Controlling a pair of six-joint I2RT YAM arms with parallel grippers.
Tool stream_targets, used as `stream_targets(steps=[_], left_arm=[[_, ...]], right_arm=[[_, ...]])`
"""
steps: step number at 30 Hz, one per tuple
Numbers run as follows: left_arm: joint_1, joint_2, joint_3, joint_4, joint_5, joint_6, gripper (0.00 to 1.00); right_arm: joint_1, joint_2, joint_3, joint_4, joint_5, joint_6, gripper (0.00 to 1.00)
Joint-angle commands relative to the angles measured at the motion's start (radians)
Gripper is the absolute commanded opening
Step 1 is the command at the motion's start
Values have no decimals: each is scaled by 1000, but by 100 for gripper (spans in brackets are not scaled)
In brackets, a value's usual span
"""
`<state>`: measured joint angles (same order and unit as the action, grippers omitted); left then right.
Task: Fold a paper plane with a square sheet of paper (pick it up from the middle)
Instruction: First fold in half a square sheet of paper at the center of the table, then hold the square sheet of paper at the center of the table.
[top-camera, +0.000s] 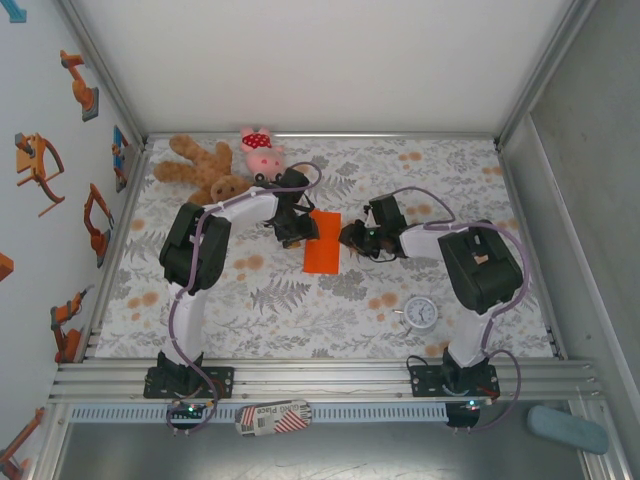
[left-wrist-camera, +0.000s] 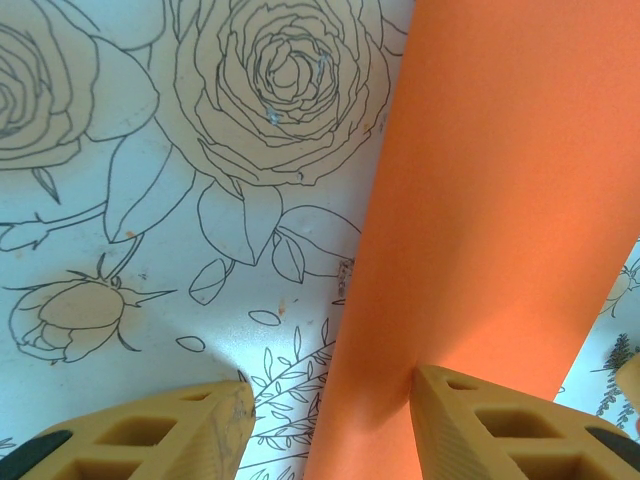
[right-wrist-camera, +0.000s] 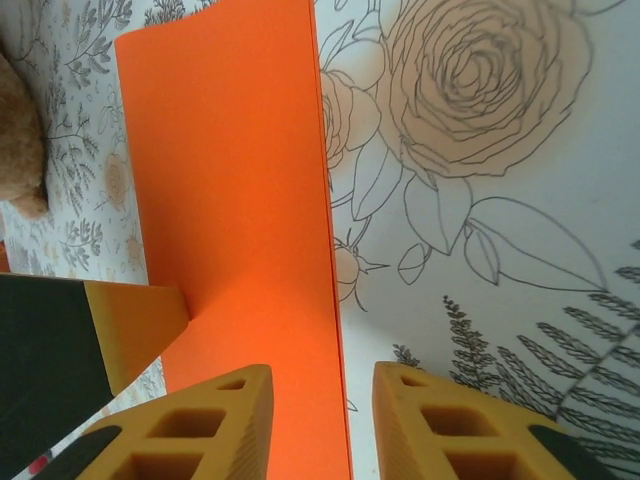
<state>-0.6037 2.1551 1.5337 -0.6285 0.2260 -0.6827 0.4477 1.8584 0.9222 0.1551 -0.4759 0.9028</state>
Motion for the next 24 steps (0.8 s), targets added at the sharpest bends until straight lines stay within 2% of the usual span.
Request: stream_targets(steps=[1,15,24], left_arm=[[-46,292,-117,35,-50,18,50],[-46,293,-119,34,-47,5,49],[-46,296,-119,33,-43,2,49]], right_arm=[[8,18,24,49,-54,7,28],[35,103,84,63,-114,7,11],[37,137,87,0,-98,-13,7]])
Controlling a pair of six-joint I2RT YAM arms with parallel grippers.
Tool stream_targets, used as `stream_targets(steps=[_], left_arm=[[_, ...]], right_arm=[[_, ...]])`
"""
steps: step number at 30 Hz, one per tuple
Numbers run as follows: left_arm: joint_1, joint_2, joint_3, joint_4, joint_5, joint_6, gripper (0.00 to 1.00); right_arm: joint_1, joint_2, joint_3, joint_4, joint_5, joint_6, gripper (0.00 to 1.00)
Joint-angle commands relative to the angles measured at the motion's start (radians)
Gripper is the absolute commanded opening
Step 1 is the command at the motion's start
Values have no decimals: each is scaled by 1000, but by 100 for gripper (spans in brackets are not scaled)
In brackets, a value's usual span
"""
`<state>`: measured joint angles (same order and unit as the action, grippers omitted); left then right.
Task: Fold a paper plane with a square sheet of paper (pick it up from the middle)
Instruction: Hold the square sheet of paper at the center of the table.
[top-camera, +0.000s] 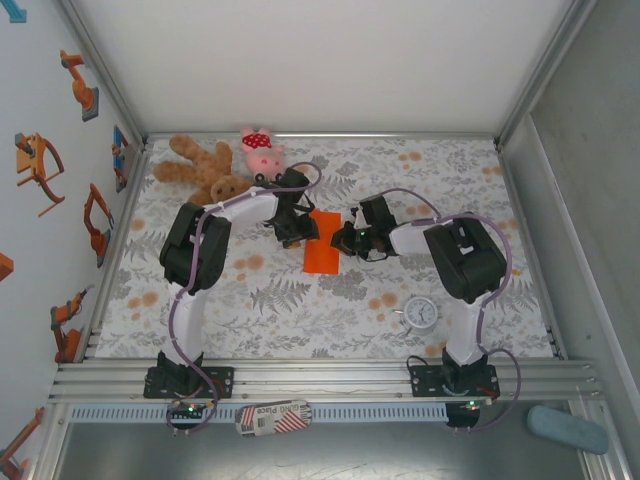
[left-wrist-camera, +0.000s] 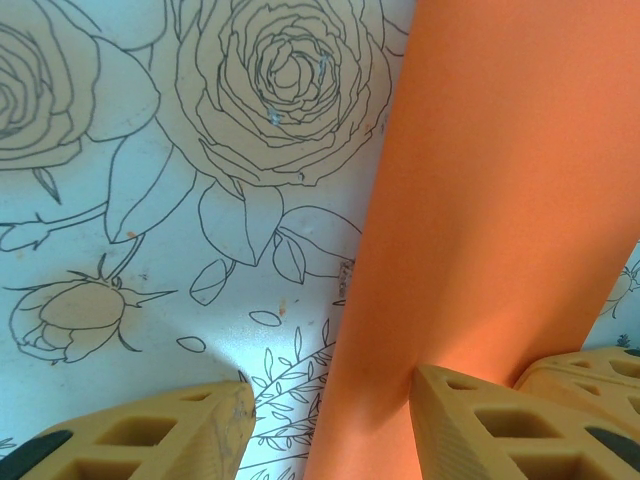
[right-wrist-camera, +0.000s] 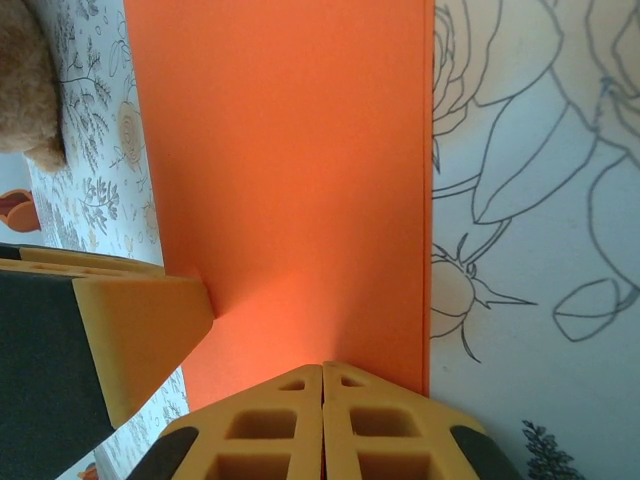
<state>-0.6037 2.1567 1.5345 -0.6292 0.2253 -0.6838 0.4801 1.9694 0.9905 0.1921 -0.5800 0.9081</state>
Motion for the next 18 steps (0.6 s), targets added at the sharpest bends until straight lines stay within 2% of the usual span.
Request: stream_targets(steps=[1,9,14,18], left_arm=[[-47,292,-123,33,-40,3,49],[-47,231,-169,34,-30,-4,49],[-47,112,-198,29,-3,-17,53],[-48,-14,-185,-5,-22,-28,58]], right_arm=[[5,32,22,-62,15,-28,7],[5,110,-4,-211,57,-103,5],[3,140,12,-306,75,-173,4],[2,154,63,-391,85,-220,4]])
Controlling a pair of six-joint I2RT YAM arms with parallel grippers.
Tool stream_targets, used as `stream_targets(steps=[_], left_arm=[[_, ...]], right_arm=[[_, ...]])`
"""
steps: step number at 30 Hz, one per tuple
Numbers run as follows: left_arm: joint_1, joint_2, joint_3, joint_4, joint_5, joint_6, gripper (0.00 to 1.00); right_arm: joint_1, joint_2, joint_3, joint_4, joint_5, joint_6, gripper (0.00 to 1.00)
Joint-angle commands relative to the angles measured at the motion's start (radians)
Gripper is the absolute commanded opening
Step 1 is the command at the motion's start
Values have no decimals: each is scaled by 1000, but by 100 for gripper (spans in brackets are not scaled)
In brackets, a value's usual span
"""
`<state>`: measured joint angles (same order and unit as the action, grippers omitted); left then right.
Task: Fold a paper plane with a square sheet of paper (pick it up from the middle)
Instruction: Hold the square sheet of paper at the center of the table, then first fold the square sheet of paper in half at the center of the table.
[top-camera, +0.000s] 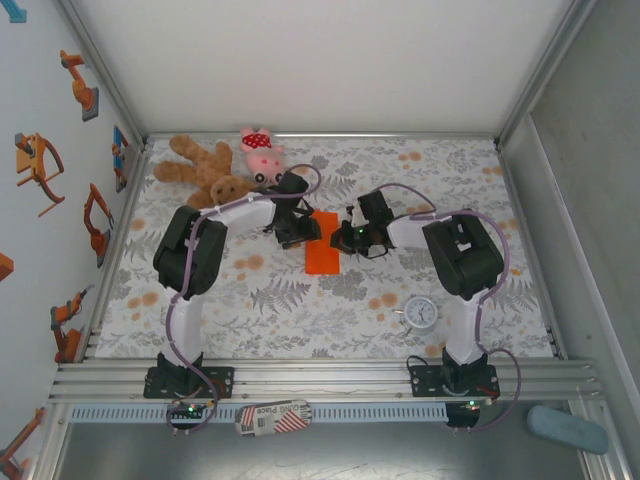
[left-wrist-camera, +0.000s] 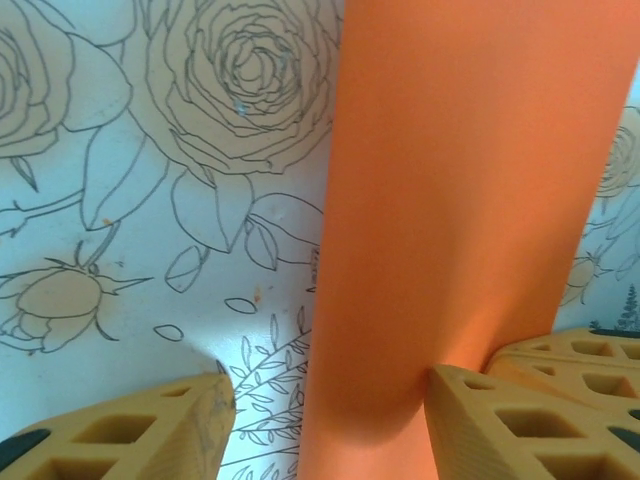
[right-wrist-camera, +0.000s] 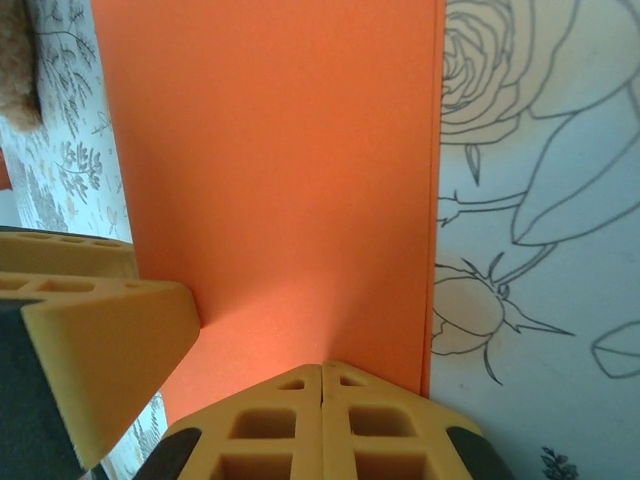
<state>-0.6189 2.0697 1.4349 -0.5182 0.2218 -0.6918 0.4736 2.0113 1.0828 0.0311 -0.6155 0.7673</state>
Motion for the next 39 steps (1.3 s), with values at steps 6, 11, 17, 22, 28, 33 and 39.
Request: stream_targets(steps=[6,11,17,22,28,33,39], left_arm=[[-13,-115,-43,-179,-100,-20,62],[-4,-224,-49,-94,-28,3,56],[-7,-226,-128,108,160,-40,35],[-8,-155,-123,151,237,-61,22],[-7,-90,-89,150,257,-83,14],[-7,-27,-40,122,283,-100,9],[-8,7,-33,96,257,-89,3]], right_arm=[[8,117,18,-295,135,-114,3],[8,109,24,-309,140,-122,2],[8,113,22,-304,148,-116,1],[8,130,18,-287,144,-105,0],[8,137,16,-284,146,-105,0],[8,138,17,-295,153,-108,0],[9,139,13,-301,158,-110,0]])
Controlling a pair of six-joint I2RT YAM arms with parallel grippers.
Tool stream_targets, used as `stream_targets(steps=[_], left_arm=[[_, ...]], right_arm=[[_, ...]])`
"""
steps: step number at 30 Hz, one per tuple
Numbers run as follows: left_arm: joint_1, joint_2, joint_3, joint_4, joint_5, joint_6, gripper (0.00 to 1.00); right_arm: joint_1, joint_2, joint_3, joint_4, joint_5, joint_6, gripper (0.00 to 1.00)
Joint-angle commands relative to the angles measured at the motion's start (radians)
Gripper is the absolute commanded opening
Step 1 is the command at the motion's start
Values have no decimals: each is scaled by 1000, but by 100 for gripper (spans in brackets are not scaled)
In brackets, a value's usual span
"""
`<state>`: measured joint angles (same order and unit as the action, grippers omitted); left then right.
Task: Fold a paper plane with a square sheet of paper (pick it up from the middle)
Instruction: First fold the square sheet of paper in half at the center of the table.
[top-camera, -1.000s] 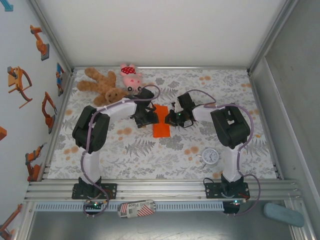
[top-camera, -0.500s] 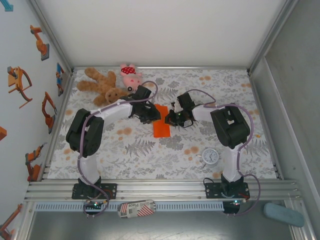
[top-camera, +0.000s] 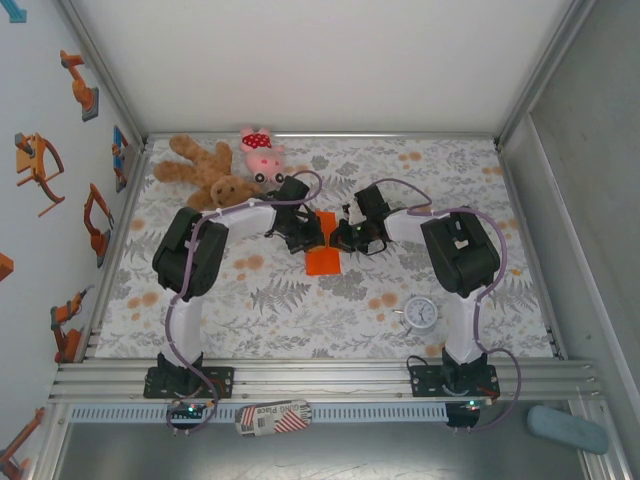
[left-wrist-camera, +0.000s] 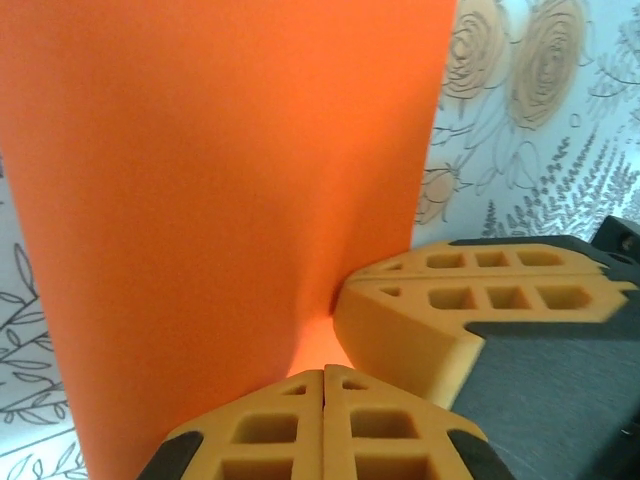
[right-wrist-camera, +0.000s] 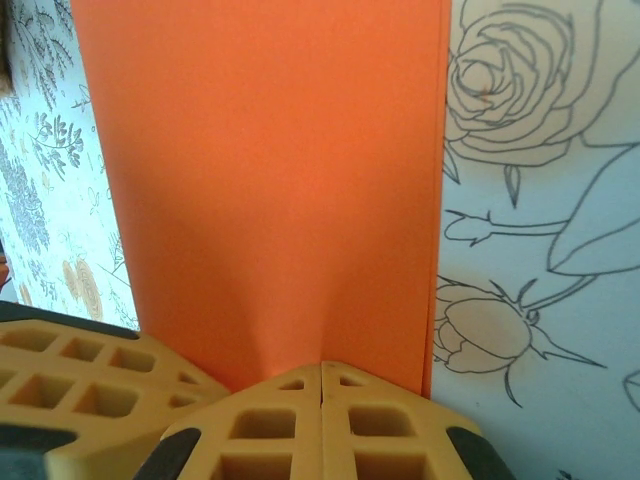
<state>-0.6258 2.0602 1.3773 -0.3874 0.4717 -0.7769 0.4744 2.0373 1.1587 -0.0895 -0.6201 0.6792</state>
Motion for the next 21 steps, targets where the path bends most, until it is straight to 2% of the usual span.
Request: stream_targets(steps=[1,11,21], left_arm=[[-1,21,25,-37,7,-1,2],[7,58,20,-43,-21,8,1],[45,17,-46,-45,-23,22,2]], right_arm=[[7,112,-63,-182,166,-22,0],[7,125,-62,-194,184,-35,0],[7,137,-56,-225,213,-61,0]])
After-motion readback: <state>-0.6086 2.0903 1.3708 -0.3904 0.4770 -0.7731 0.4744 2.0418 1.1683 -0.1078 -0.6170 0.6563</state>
